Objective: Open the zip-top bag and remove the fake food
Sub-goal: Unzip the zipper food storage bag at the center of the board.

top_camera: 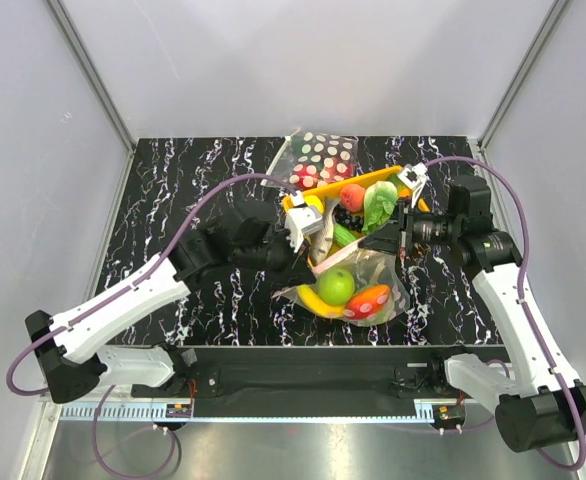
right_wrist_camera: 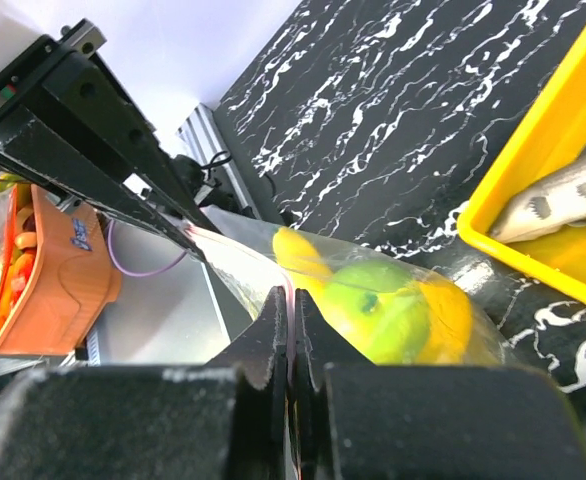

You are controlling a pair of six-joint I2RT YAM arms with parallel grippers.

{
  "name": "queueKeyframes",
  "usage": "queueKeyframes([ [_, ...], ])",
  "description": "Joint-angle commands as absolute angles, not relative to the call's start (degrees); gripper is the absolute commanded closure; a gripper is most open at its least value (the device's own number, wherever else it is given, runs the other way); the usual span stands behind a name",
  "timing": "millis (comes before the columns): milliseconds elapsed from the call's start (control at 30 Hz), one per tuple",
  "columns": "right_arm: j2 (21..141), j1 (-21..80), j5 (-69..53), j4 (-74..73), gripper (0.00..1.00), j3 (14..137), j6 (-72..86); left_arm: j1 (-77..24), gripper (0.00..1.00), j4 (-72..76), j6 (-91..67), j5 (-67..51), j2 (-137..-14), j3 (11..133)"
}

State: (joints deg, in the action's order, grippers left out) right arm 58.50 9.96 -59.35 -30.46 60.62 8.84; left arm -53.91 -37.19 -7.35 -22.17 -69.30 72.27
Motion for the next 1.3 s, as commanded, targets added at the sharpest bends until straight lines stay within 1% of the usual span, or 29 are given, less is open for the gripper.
queueKeyframes([
  [0, 59.15, 5.98, -54.49, -28.65, 1.00, 64.25, 5.19, -53.88, 1.00, -47.10, -8.17, -21.89, -65.04, 70.93],
  [533, 62.14, 1.58, -55.63, -29.36, 1.00, 66.27, 3.78, -53.61, 1.00, -53.26, -11.86, -13.89, -57.75, 66.44],
  [700, 60.47, 1.50, -55.81, -33.66, 1.00, 65.66, 2.73, -53.44, 1.00, -52.21, -13.09, -11.60, -57.74, 67.84],
  [733, 58.99, 1.67, -55.55, -34.10, 1.00, 65.13, 2.55, -53.35, 0.95, -50.90, -13.44, -11.78, -57.92, 68.98],
  [767, 58.10, 1.58, -55.20, -34.62, 1.00, 64.52, 2.20, -53.26, 0.87, -50.19, -13.71, -12.13, -58.44, 70.30],
  [800, 57.31, 1.58, -55.20, -35.67, 1.00, 63.29, 2.11, -53.26, 0.74, -49.32, -14.15, -12.56, -58.88, 73.88],
  [833, 55.91, 1.58, -55.37, -35.94, 1.00, 62.76, 2.37, -53.17, 0.62, -47.13, -14.32, -13.70, -59.32, 75.74],
  [867, 55.20, 1.58, -55.81, -36.21, 1.00, 62.14, 2.72, -53.09, 0.46, -45.80, -14.59, -14.23, -60.37, 77.33],
  [900, 54.50, 1.58, -56.07, -36.38, 1.00, 61.62, 3.42, -53.00, 0.39, -44.31, -15.11, -14.76, -60.90, 80.30],
  [933, 53.01, 1.58, -56.51, -36.47, 1.00, 60.57, 3.78, -52.56, 0.29, -40.90, -15.47, -16.42, -62.13, 81.11],
  [967, 52.30, 1.67, -56.69, -36.56, 1.00, 60.03, 4.04, -52.21, 0.26, -39.22, -15.73, -17.48, -62.83, 81.91],
  [1067, 50.10, 1.58, -57.74, -37.17, 1.00, 58.63, 4.31, -50.72, 0.24, -33.59, -17.57, -22.31, -66.61, 82.88],
  [1267, 47.11, 1.67, -61.08, -37.88, 1.00, 55.90, 3.17, -49.92, 0.25, -26.46, -20.65, -29.08, -75.05, 81.74],
])
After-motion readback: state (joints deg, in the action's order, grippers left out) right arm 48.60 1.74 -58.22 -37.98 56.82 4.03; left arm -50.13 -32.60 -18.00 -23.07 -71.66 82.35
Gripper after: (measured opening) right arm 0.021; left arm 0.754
